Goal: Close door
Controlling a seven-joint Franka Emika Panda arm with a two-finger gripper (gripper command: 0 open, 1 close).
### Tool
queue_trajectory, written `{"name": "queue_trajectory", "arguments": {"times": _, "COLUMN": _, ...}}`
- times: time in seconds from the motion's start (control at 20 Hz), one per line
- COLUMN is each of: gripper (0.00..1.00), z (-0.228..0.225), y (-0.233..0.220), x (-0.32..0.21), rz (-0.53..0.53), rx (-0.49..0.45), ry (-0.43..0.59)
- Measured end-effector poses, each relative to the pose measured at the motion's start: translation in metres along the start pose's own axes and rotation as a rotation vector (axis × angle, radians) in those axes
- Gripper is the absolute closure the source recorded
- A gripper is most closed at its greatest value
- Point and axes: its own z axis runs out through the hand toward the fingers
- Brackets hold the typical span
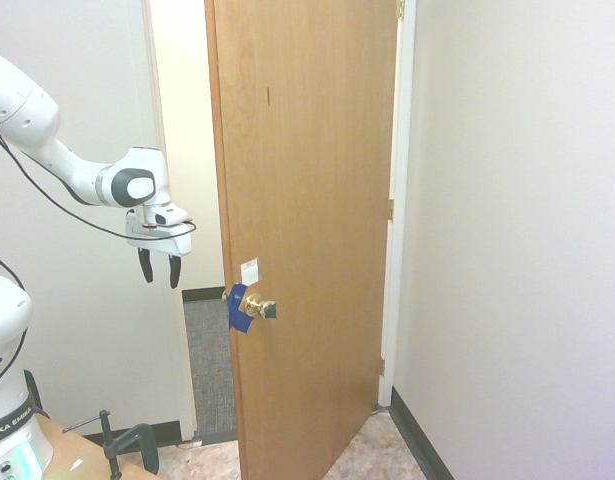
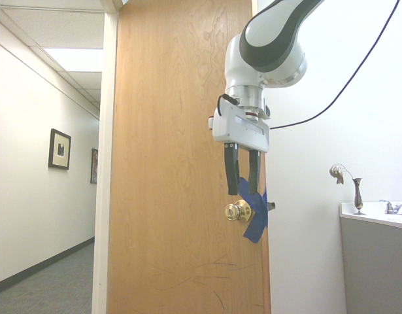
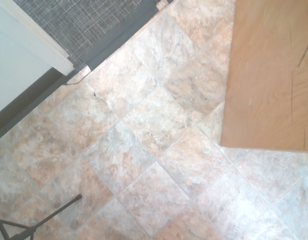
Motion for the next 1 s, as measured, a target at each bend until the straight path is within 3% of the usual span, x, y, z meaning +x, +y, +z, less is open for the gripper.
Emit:
{"name": "queue_trajectory", "arguments": {"times": 0.3, "gripper": 0.00, "z": -0.008, "y": 0.010, "x": 0.012, "rz": 0.040, "rx": 0.020, "ry": 0.013}}
{"name": "queue_trajectory", "arguments": {"times": 0.7, "gripper": 0.00, "z": -0.075, "y": 0.063, "x": 0.011, "rz": 0.128, "rx": 0.071, "ry": 0.052}}
{"name": "queue_trajectory", "arguments": {"times": 1.0, "gripper": 0.00, "z": -0.094, "y": 0.121, "x": 0.041, "rz": 0.288, "rx": 0.094, "ry": 0.056}}
